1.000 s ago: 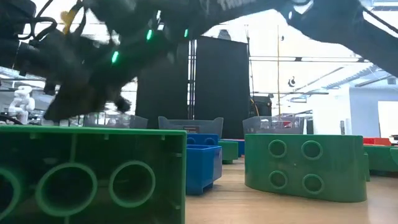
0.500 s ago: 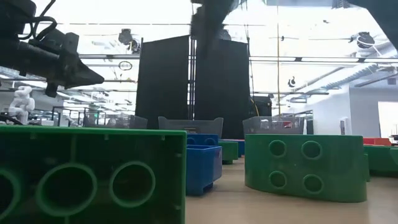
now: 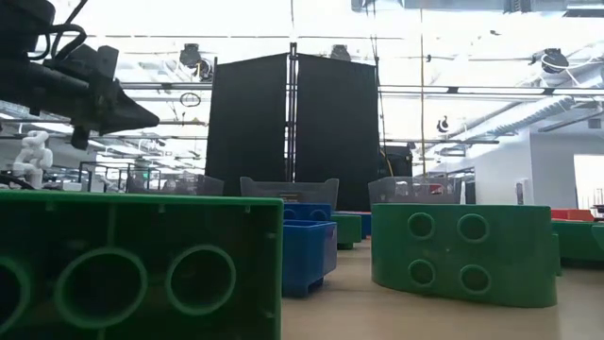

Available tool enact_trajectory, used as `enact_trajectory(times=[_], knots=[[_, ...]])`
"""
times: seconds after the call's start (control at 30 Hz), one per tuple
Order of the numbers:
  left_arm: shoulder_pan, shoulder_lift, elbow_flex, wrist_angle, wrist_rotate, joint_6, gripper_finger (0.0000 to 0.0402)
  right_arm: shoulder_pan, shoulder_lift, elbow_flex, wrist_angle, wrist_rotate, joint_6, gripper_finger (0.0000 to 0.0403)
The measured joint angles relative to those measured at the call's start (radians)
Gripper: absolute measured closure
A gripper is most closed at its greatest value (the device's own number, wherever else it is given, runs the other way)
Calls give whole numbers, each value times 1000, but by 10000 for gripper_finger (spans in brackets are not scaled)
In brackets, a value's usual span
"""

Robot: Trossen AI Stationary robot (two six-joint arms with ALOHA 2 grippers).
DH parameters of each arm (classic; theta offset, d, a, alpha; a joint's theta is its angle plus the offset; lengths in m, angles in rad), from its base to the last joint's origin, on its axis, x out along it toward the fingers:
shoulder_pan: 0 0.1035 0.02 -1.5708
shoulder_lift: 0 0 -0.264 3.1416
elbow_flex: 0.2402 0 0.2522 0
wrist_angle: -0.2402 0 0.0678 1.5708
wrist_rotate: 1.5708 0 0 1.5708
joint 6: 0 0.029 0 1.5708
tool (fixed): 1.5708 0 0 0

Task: Sort blocks
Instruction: Put the green game piece into the left black bin

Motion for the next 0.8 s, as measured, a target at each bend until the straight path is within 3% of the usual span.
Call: enact_trajectory(times=[0.13,0.23,0.33,0.57,0.8], knots=[[0,3,0,3,52,-2,368,65,-196,-88,8,76,293,180],[0,3,0,4,63,-2,368,187,-246,-226,64,151,427,184],[0,3,0,4,63,-3,368,277,-229,-414,208,154,501,185],[0,3,0,3,63,-2,368,326,-199,-774,818,95,548,186],[0,3,0,3,63,-50,368,311,-33,-841,1103,-1,532,186]])
